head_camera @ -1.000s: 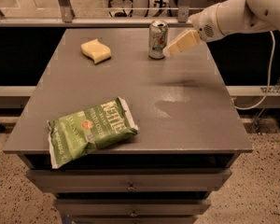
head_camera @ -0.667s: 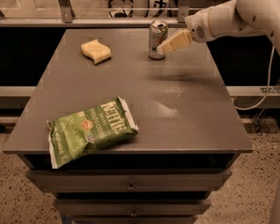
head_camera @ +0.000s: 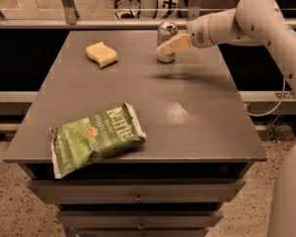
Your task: Pick 7up can
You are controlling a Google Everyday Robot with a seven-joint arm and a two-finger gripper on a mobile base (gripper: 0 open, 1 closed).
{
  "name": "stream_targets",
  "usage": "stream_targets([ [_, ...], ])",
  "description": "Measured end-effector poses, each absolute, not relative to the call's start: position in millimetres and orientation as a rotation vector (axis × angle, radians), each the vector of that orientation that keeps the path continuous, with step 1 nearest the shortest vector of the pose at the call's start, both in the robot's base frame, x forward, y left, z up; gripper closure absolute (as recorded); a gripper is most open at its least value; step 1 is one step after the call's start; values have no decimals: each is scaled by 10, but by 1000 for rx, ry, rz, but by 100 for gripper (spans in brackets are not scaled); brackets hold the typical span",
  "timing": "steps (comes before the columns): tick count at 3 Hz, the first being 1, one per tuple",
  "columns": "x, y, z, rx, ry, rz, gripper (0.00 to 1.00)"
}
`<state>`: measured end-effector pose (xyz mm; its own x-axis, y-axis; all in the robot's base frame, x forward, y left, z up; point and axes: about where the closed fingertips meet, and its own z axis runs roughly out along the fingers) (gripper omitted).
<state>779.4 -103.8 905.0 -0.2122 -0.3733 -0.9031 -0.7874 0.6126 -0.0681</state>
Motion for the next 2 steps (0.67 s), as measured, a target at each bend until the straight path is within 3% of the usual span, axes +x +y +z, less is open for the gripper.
stream_targets([
  [1,7877,-906,8956,-882,1775,594,14],
  [2,7907,-807,8901,-842,1742,655,36],
])
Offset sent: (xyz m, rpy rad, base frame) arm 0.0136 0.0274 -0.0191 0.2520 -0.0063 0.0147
